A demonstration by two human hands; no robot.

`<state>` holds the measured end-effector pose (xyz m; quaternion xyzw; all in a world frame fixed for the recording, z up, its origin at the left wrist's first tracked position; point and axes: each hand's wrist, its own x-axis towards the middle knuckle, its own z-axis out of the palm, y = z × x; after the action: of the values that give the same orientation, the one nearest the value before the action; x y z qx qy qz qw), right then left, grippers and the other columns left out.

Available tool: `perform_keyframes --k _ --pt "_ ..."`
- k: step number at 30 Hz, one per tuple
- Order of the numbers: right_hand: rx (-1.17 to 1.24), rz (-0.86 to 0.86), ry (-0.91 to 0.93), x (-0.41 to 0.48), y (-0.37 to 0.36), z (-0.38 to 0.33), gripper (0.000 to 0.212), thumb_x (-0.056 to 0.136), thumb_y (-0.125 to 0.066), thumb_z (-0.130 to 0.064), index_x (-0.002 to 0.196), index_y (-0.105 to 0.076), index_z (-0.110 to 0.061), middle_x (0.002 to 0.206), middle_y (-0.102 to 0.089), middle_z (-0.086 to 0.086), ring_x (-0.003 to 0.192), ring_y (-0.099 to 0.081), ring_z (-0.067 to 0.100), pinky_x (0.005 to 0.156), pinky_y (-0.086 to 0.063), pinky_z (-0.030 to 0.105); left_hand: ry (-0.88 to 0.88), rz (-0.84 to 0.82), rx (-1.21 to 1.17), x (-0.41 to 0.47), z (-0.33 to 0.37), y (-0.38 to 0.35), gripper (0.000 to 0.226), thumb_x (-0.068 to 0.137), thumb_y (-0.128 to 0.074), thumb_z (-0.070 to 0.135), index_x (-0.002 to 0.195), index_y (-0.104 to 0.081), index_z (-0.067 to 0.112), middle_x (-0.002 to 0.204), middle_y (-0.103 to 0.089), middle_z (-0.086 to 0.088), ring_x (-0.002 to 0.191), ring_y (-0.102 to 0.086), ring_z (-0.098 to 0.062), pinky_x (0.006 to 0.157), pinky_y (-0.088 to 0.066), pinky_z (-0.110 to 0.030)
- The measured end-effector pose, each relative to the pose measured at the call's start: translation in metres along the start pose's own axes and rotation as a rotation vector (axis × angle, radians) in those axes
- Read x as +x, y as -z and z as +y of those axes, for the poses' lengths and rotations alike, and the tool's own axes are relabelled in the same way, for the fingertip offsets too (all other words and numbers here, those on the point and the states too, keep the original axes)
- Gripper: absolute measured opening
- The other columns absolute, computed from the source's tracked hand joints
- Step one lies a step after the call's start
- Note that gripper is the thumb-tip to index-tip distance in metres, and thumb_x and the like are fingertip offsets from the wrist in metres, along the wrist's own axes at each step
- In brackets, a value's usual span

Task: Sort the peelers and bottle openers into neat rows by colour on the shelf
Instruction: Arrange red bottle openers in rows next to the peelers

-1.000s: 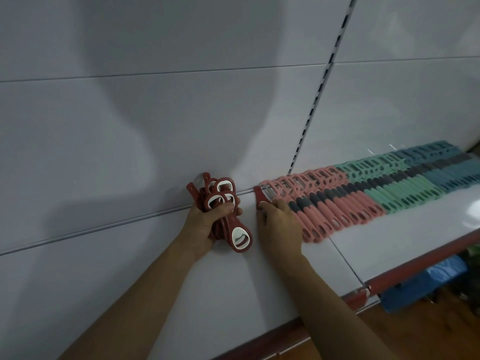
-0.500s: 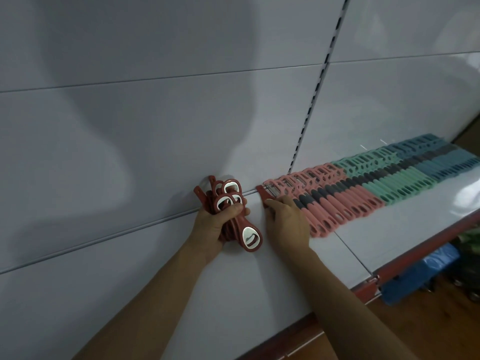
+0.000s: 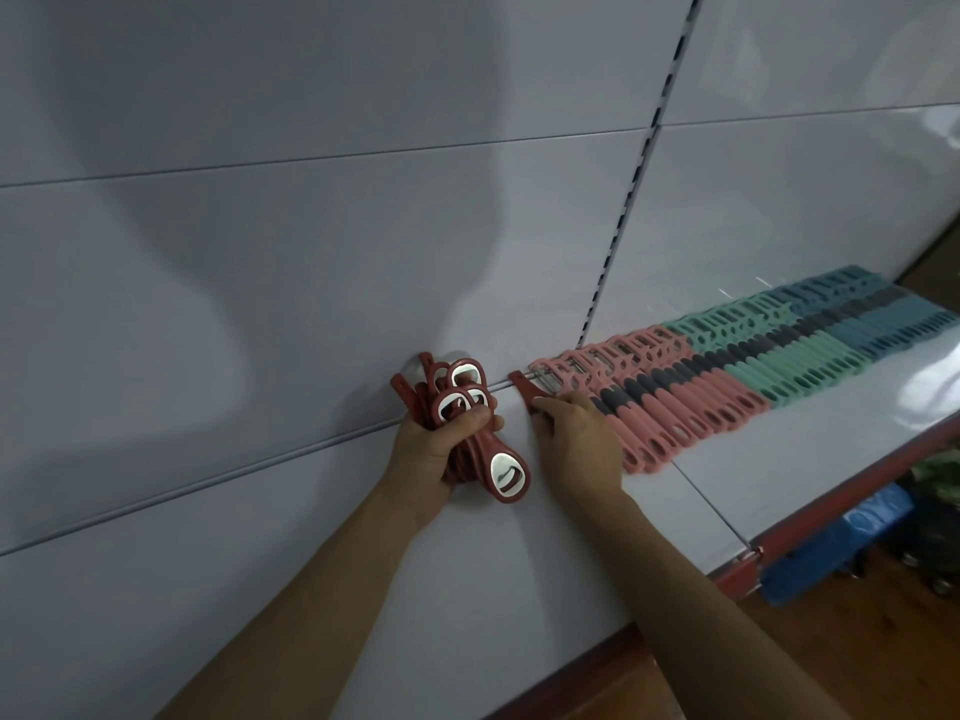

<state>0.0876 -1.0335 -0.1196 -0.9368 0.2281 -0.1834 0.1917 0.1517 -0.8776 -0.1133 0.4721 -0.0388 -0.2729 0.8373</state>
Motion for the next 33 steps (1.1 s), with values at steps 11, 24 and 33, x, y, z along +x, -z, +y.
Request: perform_keyframes --k 11,24,33 --pt "0.499 -0.100 0.185 -0.020 0.030 -0.017 0.013 0.090 -0.074 -0.032 0.093 -0.067 -0.022 0.091 -0.068 -0.011 0.076 -0.062 0.009 0.063 -0.052 0.024 -0.031 0.006 -0.004 -0.001 0.000 0.004 0.044 0.069 -0.086 0.003 0.109 -0.070 0.008 0.093 -0.075 -0.009 0.083 -0.074 -0.024 0.071 -0.061 -0.038" --pt "0.880 -0.318 0.003 -0.029 0.060 -0.013 0.029 0.084 -0.076 0.005 0.109 -0.065 -0.006 0.093 -0.078 0.005 0.080 -0.076 0.018 0.065 -0.058 0.024 -0.051 0.065 -0.013 -0.001 0.000 0.001 0.047 0.077 -0.084 0.011 0.121 -0.068 0.011 0.107 -0.077 -0.012 0.097 -0.075 -0.028 0.076 -0.062 -0.040" --pt "0.518 -0.245 0.094 0.043 0.064 0.004 0.034 0.089 -0.073 -0.004 0.112 -0.056 -0.023 0.094 -0.073 -0.003 0.081 -0.071 0.012 0.070 -0.059 0.027 -0.036 0.135 -0.084 -0.006 0.003 0.001 0.034 0.082 -0.075 -0.005 0.109 -0.071 0.015 0.095 -0.077 -0.007 0.087 -0.075 -0.021 0.082 -0.061 -0.041"
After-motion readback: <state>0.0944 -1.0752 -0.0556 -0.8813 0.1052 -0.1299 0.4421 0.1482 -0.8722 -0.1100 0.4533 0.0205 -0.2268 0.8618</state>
